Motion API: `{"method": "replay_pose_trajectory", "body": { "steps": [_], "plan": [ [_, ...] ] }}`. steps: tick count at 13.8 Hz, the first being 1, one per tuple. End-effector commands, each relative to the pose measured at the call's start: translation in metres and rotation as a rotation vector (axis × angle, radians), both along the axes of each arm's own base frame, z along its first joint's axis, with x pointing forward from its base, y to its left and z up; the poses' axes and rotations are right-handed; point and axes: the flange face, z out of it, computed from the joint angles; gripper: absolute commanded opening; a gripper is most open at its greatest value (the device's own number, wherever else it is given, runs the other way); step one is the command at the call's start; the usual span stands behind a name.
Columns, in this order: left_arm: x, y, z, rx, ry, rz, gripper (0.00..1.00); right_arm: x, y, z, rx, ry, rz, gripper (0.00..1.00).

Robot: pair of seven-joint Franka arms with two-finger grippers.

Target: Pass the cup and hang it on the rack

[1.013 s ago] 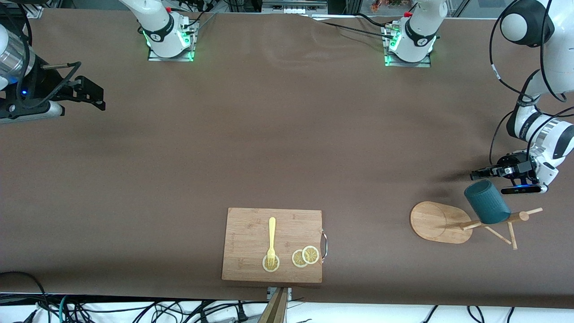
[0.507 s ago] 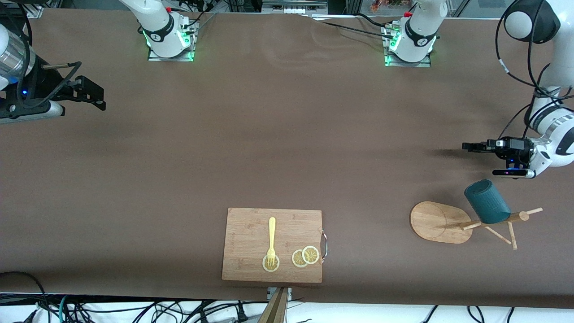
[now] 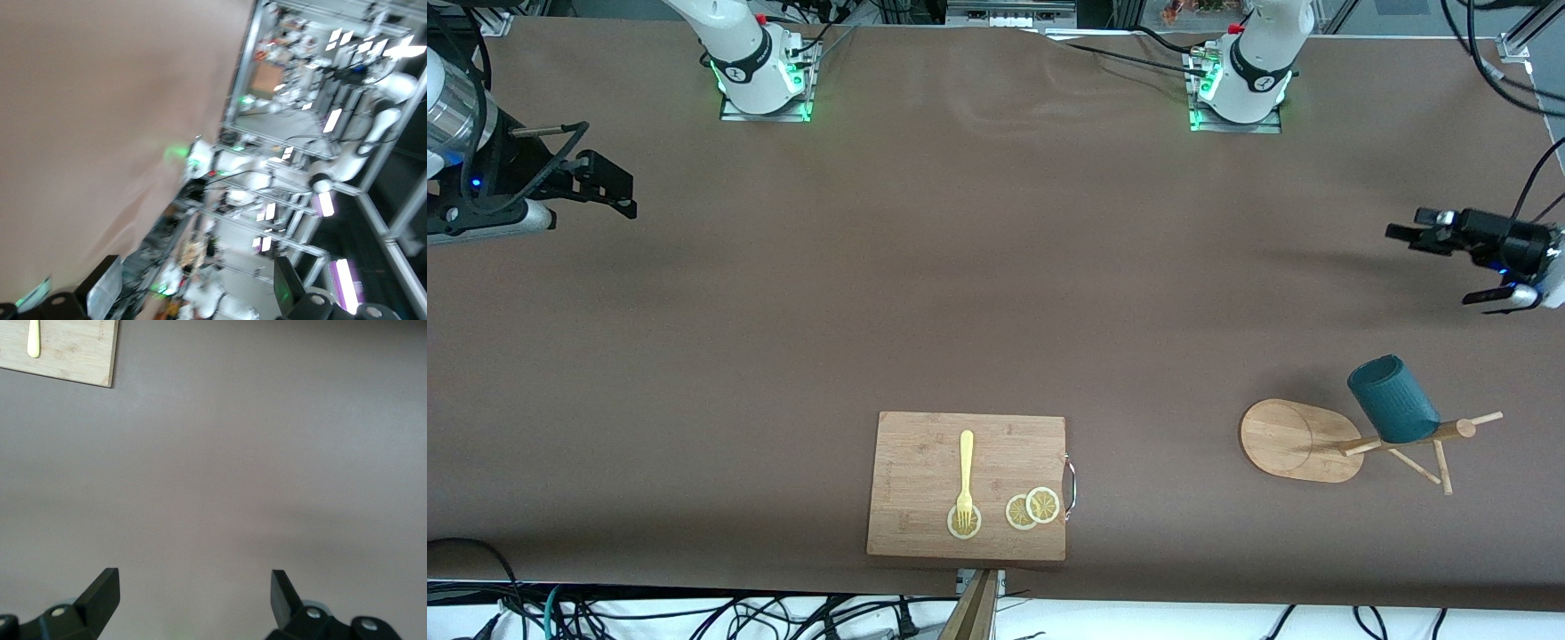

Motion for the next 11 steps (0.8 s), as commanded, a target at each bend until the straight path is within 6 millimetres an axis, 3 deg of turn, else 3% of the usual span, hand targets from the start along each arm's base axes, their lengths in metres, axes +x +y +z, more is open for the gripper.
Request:
{"method": "replay_pose_trajectory", "body": {
  "steps": [1, 4, 8, 11],
  "plan": [
    [0.021, -0.018, 0.064, 0.229, -0.057, -0.093, 1.00, -0.001, 0.001, 0.006, -0.008, -0.001, 0.011, 1.00],
    [0.048, -0.059, 0.109, 0.461, -0.060, -0.099, 1.00, -0.001, 0.001, 0.006, -0.008, -0.001, 0.011, 1.00],
    [0.078, -0.161, 0.166, 0.845, -0.224, -0.242, 1.00, -0.001, 0.001, 0.006, -0.007, -0.001, 0.009, 1.00],
    [0.096, -0.197, 0.198, 1.041, -0.372, -0.322, 1.00, -0.001, 0.001, 0.006, -0.007, -0.001, 0.009, 1.00]
  ]
}}
